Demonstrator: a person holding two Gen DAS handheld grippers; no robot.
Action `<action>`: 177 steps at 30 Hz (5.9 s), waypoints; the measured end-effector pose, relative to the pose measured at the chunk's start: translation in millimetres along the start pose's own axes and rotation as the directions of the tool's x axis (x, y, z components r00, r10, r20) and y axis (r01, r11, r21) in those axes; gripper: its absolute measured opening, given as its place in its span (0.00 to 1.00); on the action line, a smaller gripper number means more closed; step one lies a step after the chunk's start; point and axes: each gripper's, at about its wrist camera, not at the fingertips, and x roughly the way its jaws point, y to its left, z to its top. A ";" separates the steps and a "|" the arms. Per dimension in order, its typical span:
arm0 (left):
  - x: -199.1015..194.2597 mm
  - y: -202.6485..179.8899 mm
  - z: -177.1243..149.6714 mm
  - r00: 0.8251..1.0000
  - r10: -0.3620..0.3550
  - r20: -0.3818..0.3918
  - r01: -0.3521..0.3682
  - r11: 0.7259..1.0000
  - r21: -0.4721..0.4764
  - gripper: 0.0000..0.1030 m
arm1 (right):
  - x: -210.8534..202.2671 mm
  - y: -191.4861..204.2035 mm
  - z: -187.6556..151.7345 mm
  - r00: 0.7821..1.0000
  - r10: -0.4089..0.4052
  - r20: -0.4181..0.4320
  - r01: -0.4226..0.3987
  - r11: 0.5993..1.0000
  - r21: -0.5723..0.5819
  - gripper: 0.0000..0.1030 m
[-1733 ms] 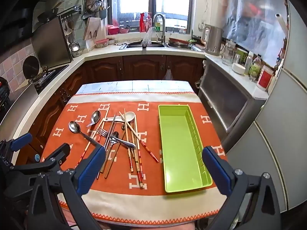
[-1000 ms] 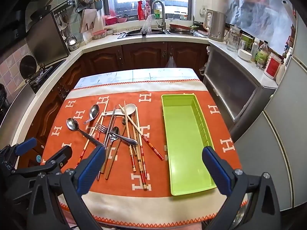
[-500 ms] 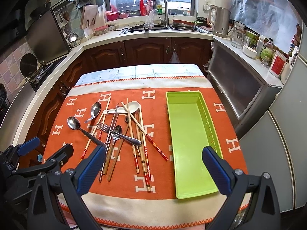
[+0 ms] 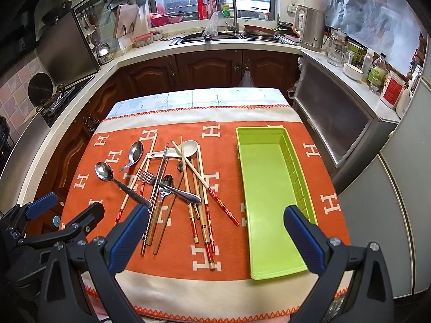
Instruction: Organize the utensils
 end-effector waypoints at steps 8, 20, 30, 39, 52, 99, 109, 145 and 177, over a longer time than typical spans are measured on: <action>-0.6 2.1 -1.4 1.000 0.006 0.007 -0.006 1.000 -0.001 0.89 | -0.6 4.2 0.8 1.000 0.006 0.004 -0.006 1.000 -0.008 0.96; -18.4 2.3 2.3 0.998 0.021 0.062 -0.023 0.999 0.027 0.89 | -6.2 8.4 5.8 0.999 0.045 0.003 -0.045 0.998 -0.039 0.89; -29.0 28.1 33.4 0.994 -0.109 -0.001 0.109 0.994 0.020 0.89 | -6.2 12.4 24.3 0.991 0.130 -0.039 -0.133 0.989 -0.069 0.73; -8.7 63.1 51.6 0.999 -0.024 -0.026 0.024 1.000 0.009 0.84 | 4.7 30.3 49.4 0.982 0.175 -0.064 -0.183 0.971 -0.151 0.61; 85.3 137.3 71.4 0.979 -0.021 -0.201 0.006 0.997 -0.076 0.62 | 76.2 72.2 83.0 0.931 0.272 -0.242 -0.322 0.925 -0.200 0.54; 163.7 203.0 26.5 0.936 -0.108 -0.334 0.021 0.967 -0.253 0.23 | 214.8 193.3 20.5 0.777 0.349 -0.524 -0.535 0.806 -0.255 0.08; 155.8 174.2 47.5 0.942 -0.143 -0.304 0.079 0.973 -0.216 0.23 | 144.6 121.9 35.8 0.796 0.462 -0.392 -0.545 0.829 -0.129 0.08; 279.1 91.5 121.8 0.943 -0.149 -0.298 0.088 0.974 -0.210 0.31 | 151.6 -106.7 -2.3 0.934 0.079 -0.348 -0.046 0.994 0.101 0.10; 110.2 -72.1 132.6 0.903 -0.391 -0.176 0.388 0.920 -0.053 0.00 | 102.8 -134.0 -8.8 0.971 0.099 -0.215 -0.049 0.973 0.225 0.10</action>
